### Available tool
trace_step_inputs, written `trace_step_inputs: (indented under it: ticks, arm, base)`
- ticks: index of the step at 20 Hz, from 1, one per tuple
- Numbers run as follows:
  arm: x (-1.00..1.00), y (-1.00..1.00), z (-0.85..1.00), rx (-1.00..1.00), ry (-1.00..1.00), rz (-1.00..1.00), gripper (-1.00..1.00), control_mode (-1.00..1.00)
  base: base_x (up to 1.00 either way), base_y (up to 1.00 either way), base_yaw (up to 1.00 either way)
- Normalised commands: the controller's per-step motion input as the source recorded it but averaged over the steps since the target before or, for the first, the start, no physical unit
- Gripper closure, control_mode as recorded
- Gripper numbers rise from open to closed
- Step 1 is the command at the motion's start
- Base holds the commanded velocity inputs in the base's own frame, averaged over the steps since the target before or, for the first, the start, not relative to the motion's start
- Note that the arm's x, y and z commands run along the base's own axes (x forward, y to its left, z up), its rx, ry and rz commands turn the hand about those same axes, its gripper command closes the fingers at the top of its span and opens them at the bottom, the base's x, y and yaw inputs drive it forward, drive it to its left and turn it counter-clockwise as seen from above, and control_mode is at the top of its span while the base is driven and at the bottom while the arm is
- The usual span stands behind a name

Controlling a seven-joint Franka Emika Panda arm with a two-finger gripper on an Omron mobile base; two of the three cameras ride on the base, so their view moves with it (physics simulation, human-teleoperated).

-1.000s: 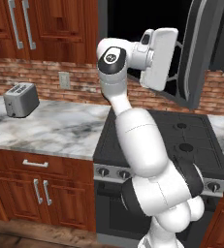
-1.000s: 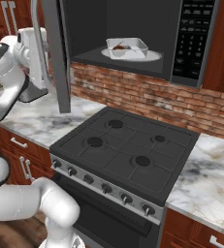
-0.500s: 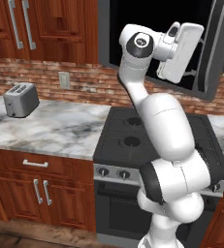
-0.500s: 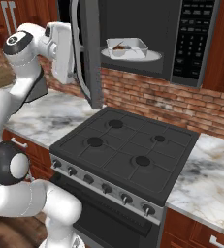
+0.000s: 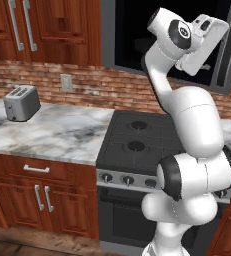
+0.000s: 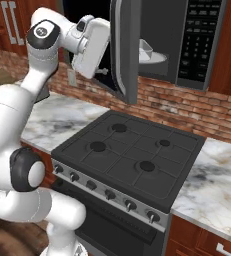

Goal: Place the tupperware containing the fish and mushroom meal in the microwave. Close the microwave door and press the start button to reheat the meal.

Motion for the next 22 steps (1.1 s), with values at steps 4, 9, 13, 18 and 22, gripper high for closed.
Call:
trace_step_inputs:
  ticks: [4,9,13,18,22]
  arm:
    - [0.69,-0.56,-0.3,0.13,-0.14,0.33,-1.0,-1.0]
    - [0.67,-0.43,-0.31,0.1,-0.19,0.37,-1.0,-1.0]
    - [0.67,-0.29,-0.23,0.04,-0.26,0.4,-1.0,-1.0]
    - [0.61,-0.21,-0.06,0.0,-0.36,0.4,-1.0,-1.0]
    - [0.71,-0.12,0.0,0.0,-0.34,0.37,-1.0,-1.0]
  base:
    - [0.0,0.0,0.0]
    - [0.0,0.0,0.0]
    - [0.0,0.0,0.0]
    - [0.0,0.0,0.0]
    - [0.0,0.0,0.0]
